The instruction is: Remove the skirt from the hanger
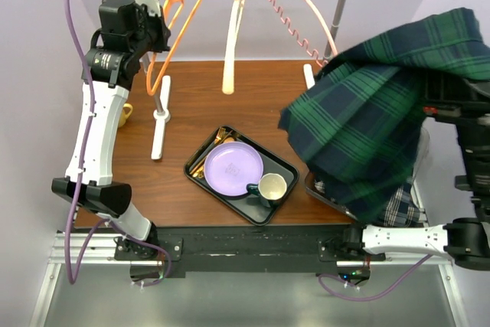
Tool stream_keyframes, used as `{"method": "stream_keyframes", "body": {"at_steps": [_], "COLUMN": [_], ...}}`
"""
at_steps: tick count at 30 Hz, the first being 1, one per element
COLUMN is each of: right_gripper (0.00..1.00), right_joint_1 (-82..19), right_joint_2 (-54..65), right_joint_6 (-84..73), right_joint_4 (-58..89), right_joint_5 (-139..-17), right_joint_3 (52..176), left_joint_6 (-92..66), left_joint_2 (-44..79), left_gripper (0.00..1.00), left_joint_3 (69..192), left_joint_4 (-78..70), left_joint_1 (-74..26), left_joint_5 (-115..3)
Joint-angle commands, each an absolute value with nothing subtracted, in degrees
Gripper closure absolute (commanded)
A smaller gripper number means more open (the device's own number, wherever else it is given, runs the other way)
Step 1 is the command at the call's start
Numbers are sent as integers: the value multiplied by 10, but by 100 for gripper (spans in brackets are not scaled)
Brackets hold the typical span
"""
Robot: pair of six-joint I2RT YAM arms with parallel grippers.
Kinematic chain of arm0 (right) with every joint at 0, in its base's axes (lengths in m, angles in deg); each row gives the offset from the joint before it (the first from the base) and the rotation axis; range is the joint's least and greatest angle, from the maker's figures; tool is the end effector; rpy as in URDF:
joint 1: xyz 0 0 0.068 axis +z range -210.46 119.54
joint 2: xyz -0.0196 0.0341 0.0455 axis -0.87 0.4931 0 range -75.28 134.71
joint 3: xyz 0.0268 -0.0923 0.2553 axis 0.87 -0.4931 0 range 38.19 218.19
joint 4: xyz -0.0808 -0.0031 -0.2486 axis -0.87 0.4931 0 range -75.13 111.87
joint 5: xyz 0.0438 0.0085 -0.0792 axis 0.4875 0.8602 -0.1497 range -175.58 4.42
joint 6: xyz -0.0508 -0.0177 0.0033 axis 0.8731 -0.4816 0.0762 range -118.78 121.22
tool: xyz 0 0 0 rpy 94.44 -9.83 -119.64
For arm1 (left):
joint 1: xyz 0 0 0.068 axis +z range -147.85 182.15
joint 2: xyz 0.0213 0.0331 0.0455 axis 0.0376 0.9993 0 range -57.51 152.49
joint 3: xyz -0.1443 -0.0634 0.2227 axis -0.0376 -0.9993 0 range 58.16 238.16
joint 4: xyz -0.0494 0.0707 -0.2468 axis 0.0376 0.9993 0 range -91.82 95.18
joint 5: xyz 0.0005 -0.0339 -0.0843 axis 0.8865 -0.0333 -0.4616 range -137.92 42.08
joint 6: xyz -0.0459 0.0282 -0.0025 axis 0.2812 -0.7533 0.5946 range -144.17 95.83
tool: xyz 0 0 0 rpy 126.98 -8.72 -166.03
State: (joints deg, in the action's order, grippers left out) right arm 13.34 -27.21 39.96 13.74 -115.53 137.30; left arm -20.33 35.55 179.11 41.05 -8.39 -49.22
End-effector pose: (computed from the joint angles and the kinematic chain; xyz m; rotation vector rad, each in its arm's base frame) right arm 0.0215 0.0096 0.6208 -0.2583 0.7815 0.4047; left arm 0.3228 -0.0609 0.5165 0.1234 1.8326 -0.1973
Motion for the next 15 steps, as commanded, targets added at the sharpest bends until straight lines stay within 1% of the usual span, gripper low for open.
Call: {"method": "stream_keyframes", "body": {"at_steps": [1,3,6,7,9,10,11,12,13,14,15], "right_gripper": [100,100,100,100,100,100,100,100,100,100,100], "right_joint_1": [133,134,133,133,133,133,133,133,133,132,133], "right_joint_2": [-256,-239,-225,-218,-211,-203,-197,-195,-192,-192,-192], "right_joint_6": [521,560,578,581,601,612,625,660,689,723,787], "right_joint_4": [24,4,-2,0,-8,-13,-30,-45,-66,-131,-160], "right_joint_5": [-1256,-1288,-1308,-1318,-1330,-1348,-1355,-1363,-1366,-1363,-1364], "right_joint_3": [1342,1338,1342,1343,1342,1341,1336,1329,1315,1274,1255], "left_joint_6": [-193,-193,-193,-193,-193,-194,-196,-200,-202,-204,-208], "left_joint_2": [345,332,315,311,302,299,296,287,282,276,259], "left_gripper": [99,97,88,79,66,54,50,46,35,26,18], "left_joint_3": [1767,1752,1727,1716,1710,1708,1706,1704,1697,1691,1683], "left_joint_4": [376,368,360,358,355,355,354,352,351,346,342], "left_joint_1": [-78,-78,-78,-78,-78,-78,-78,-78,-79,-78,-78], "left_joint_5": [-495,-498,-491,-489,-486,-488,-489,-490,-488,-488,-488]}}
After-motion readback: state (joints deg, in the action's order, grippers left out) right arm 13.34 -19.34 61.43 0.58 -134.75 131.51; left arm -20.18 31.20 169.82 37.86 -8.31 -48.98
